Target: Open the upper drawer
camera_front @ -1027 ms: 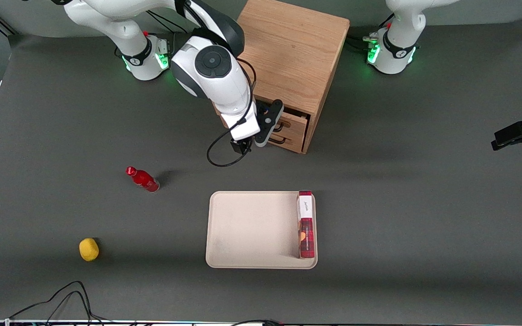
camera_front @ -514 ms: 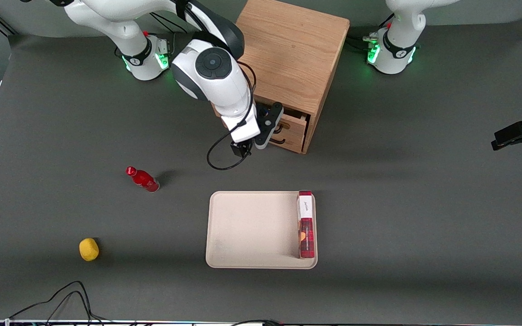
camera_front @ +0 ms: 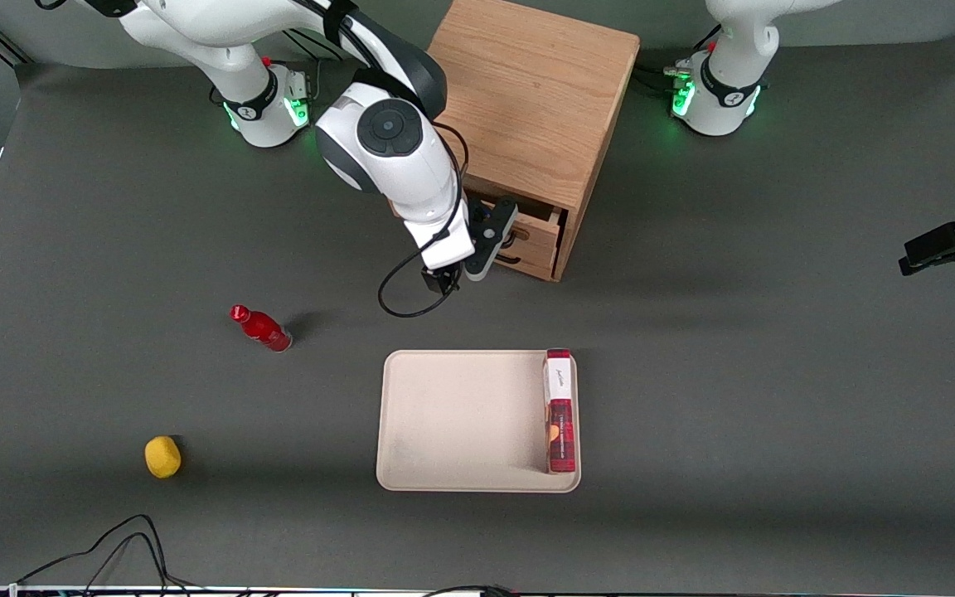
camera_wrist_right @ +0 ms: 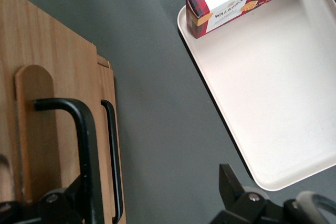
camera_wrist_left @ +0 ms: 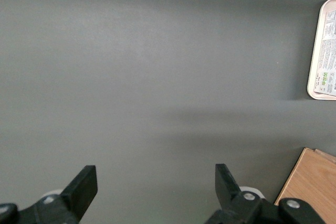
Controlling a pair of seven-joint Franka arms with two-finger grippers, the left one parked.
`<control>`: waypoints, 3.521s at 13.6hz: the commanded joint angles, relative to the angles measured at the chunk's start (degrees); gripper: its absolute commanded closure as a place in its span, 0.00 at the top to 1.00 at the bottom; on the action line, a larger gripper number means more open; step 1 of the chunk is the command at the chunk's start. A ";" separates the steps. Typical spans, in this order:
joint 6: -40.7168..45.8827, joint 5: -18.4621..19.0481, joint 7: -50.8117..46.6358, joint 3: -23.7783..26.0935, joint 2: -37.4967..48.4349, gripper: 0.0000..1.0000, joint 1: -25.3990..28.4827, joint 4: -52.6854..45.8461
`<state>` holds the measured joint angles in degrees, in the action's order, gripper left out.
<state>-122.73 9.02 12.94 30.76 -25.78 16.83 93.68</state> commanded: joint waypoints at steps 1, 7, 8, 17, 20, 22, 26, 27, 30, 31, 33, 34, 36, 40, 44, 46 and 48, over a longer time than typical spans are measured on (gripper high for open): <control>-0.67 1.96 -0.29 0.09 -1.03 1.00 -0.31 -0.95; -0.58 2.05 -0.20 -0.87 -2.34 1.00 -0.40 -3.15; -0.58 2.05 -0.11 -0.96 -2.69 1.00 -0.48 -3.32; -0.50 2.05 0.15 -2.19 -4.10 1.00 -0.48 -5.52; -0.58 2.14 0.33 -2.37 -4.63 1.00 -0.57 -5.70; -0.58 2.49 0.33 -3.16 -4.63 1.00 -0.48 -5.79; -0.58 3.37 0.50 -3.42 -4.72 1.00 -1.01 -5.79; -0.58 3.37 0.50 -3.77 -4.80 1.00 -1.01 -6.40; -0.58 4.51 0.50 -3.86 -5.50 1.00 -1.10 -7.02; -0.58 4.86 0.50 -4.12 -5.68 1.00 -1.10 -7.54; -0.58 4.86 0.50 -4.56 -6.12 1.00 -1.01 -8.16; -0.50 4.86 0.42 -4.65 -6.21 1.00 -1.10 -8.51; -0.41 4.95 0.50 -4.65 -6.39 1.00 -1.19 -8.60; -0.41 4.86 1.20 -5.00 -6.56 1.00 -2.15 -8.60; -0.41 4.86 2.17 -5.79 -6.56 1.00 -2.24 -8.86; -0.41 4.86 2.61 -5.80 -7.35 1.00 -2.24 -9.65; -0.14 4.86 2.61 -5.88 -7.79 1.00 -2.24 -10.53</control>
<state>-122.68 11.34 14.65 25.87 -31.76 14.82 84.72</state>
